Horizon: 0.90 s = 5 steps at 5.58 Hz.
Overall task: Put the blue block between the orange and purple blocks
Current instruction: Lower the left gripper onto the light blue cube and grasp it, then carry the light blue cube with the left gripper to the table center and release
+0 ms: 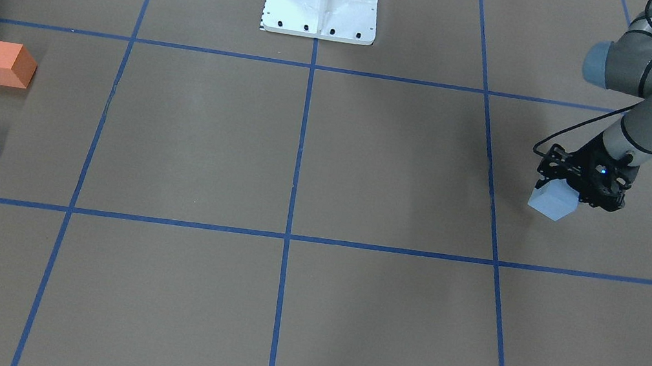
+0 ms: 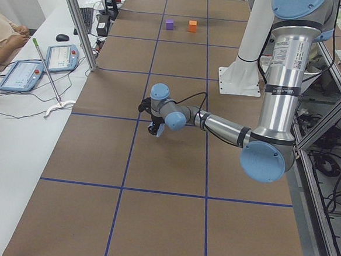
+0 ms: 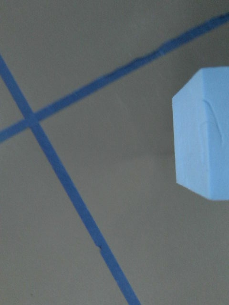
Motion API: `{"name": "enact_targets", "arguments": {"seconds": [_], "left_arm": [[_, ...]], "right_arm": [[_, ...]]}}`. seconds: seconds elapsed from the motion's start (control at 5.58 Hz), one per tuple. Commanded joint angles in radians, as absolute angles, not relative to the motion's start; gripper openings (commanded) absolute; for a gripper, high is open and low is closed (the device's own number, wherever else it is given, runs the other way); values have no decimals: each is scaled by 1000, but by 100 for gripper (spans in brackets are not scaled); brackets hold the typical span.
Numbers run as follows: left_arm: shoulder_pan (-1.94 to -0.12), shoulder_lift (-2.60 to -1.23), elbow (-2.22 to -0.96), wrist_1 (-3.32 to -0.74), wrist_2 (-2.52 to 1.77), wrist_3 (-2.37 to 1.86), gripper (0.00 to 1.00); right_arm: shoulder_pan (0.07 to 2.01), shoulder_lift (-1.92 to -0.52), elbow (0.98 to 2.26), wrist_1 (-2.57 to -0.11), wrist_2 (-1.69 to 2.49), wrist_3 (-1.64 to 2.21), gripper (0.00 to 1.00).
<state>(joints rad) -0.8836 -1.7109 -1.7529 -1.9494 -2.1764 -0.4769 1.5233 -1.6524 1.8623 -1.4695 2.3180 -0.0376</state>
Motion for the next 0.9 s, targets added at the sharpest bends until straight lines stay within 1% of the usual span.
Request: {"name": "enact_targets", "arguments": {"seconds": [0.0,0.18,0.36,0.54,0.72], "left_arm": [[-713,-1985,-1767,-1739,-2177,-785,11],[-631,-2140,-1717,-1674,-2122,-937,11],[-558,-2296,-1586,-1661,-2047,-1042,11],[-534,-2424,-1443,-1663,-2027,-1102,11],[-520,-2477,-1369,-1669,-2007,-1126,19]], "right_arm": [[1523,-1652,1862,-1471,2322,-34,100],[1520,-1646,1861,-1474,2324,-32,100],[1507,-1634,1861,-1470,2324,35,100],[1481,-1617,1861,-1470,2322,78,100],[1473,-1612,1862,-1470,2324,92,100]]}}
